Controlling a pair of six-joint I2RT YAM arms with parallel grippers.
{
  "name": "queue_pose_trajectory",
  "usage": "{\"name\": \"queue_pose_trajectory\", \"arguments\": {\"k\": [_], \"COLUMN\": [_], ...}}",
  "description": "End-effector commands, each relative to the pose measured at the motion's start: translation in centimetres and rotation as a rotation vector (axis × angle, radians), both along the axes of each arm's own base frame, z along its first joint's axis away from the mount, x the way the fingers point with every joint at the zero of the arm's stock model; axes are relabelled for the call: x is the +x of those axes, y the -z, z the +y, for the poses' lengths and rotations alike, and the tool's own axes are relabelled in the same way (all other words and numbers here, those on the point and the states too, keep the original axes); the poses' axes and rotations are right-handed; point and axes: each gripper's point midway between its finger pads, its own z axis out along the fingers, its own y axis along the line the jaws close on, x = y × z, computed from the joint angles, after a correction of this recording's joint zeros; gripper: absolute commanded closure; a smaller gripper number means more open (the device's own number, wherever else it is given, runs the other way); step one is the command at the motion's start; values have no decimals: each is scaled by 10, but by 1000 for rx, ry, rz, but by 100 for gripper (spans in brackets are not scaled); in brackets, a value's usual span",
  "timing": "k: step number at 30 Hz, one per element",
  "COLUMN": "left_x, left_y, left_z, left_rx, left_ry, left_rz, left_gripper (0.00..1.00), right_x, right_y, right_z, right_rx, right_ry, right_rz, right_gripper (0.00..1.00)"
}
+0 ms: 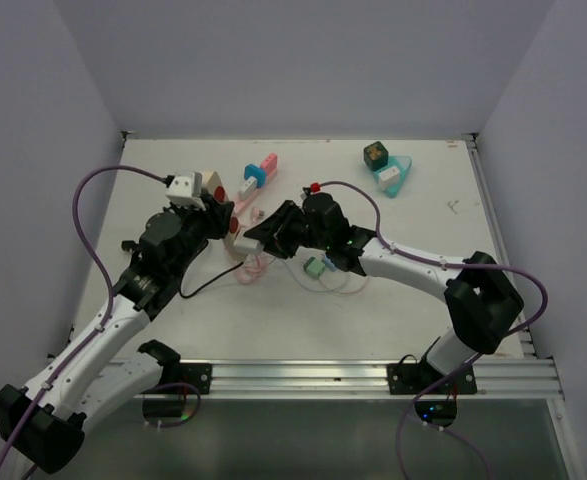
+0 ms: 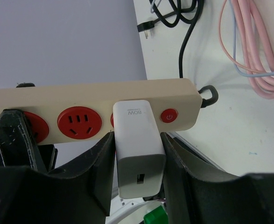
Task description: Pull the plug off the socket
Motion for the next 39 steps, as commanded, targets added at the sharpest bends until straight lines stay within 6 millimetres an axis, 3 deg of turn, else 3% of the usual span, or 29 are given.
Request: {"name": "queue_pose_trajectory", "arguments": {"k": [1,2,9,12,13,21,26,33,34,36,37,39], "left_x": [9,11,20,25,27,32,39,42,40,37,34,29], "left_y": [-39,-35,-11,-2,4,-4,-22,-52,-52,-60,-64,-69], "left_z": [19,24,69,84,86,99,97,51,48,37,34,26], "left_rx": [22,68,265,354,381,478,473,244,231,168,148,92], "left_ry": [-99,-119,-344,-425,-438,-514,-526,-323,-306,-256,-241,-201], "left_rz": [-173,-174,-129,-102,-79,-91,-108,-137,-130,-136,-140,-142], "left_gripper": [100,100,100,100,100,100,100,100,100,100,100,100], "right_x": [-3,-5,-16,-16,-14,-12,-14,1,4,12,14,20], "right_y": [-26,-23,-13,-16,-25,-27,-29,-29,-28,-35,-33,-43], "right_z": [6,3,-15,-31,-40,-98,-115,-108,-107,-104,-100,-90], "right_rx": [68,64,63,49,61,59,29,-19,-27,-25,-33,-13], "right_ry": [-15,-12,-14,-4,2,22,-5,-50,-53,-44,-50,-65], "right_rz": [-25,-18,52,61,50,117,96,-10,-29,-70,-86,-132], "right_gripper": [92,100,100,100,100,100,100,99,85,69,52,38]}}
